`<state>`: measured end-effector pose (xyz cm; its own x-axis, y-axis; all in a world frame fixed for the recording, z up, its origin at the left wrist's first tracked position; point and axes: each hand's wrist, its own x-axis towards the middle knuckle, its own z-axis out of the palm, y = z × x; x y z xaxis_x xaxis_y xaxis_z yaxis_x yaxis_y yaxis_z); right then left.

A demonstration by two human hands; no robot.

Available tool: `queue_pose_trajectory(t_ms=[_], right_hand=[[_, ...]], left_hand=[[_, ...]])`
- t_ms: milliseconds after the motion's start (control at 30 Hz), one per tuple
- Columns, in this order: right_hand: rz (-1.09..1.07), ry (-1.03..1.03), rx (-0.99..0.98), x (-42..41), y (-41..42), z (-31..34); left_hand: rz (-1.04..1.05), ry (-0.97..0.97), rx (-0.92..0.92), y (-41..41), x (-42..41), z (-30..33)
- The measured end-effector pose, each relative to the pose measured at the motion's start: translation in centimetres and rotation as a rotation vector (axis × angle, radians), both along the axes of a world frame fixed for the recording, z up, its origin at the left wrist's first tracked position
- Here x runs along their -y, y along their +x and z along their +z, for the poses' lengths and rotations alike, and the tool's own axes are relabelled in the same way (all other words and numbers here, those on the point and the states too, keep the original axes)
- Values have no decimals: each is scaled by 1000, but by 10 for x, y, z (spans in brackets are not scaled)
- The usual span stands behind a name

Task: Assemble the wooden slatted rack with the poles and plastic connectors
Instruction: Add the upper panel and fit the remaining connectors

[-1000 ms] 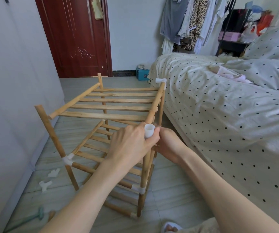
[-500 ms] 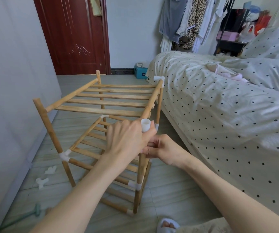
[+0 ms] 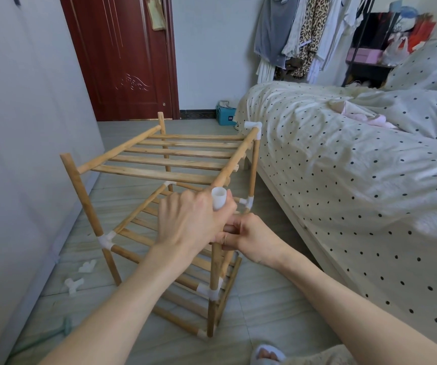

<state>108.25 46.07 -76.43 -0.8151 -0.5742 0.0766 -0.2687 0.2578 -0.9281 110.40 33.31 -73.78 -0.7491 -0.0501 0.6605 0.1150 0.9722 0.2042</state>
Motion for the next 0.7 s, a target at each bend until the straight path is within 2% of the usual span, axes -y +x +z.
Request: queue_pose_trajectory(t_ms=[133,267,367,467,533,567,633,700], right_hand=[[-8,-1,-7,1,0,1],[-5,-10,-4,2,1,-1],[-15,-24,9,1,0,-3],[-5,-28,34,3,2,-3],[5,-32,48,4,2,-3],[8,-37,55,4,2,-2],[-6,-49,61,3,-1,0],[0,-47,72,5,2,0]], left_hand=[[107,11,6,3,-6,2],[129,-42,-55,7,-5,3],[96,-64,-59,7,0,2],[-32,-51,-38,8,8,1],[-81,85,-47,12,11,17],[-80,216,-60,13,11,32],[-70,591,-83,6,16,58],[-73,981,97,-1,33,61]])
